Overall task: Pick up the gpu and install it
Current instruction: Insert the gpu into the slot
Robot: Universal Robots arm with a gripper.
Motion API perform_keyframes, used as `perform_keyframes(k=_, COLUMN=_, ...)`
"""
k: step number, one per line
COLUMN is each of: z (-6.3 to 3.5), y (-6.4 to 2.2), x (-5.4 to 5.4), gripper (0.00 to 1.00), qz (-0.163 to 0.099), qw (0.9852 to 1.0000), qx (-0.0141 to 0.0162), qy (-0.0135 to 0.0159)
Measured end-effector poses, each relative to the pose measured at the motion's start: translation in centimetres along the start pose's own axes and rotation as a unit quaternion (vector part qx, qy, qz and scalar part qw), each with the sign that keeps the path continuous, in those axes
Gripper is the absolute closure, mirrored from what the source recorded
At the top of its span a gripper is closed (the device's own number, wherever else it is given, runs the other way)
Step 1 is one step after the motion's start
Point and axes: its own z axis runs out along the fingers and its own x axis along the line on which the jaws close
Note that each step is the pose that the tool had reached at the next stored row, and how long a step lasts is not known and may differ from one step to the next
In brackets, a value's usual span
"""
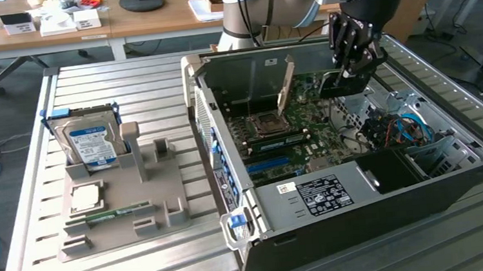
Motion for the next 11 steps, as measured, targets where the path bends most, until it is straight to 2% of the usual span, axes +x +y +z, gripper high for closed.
perform_keyframes(k=5, z=0.76, y=0.07, x=0.13, gripper=0.73, qz=-0.004, qw=1.0, qx=-0.0002, qy=-0.0001)
perform_keyframes(k=11, z=0.79, y=0.08, x=0.13, gripper=0.73, qz=-0.004, qw=1.0, qx=-0.0002, qy=-0.0001)
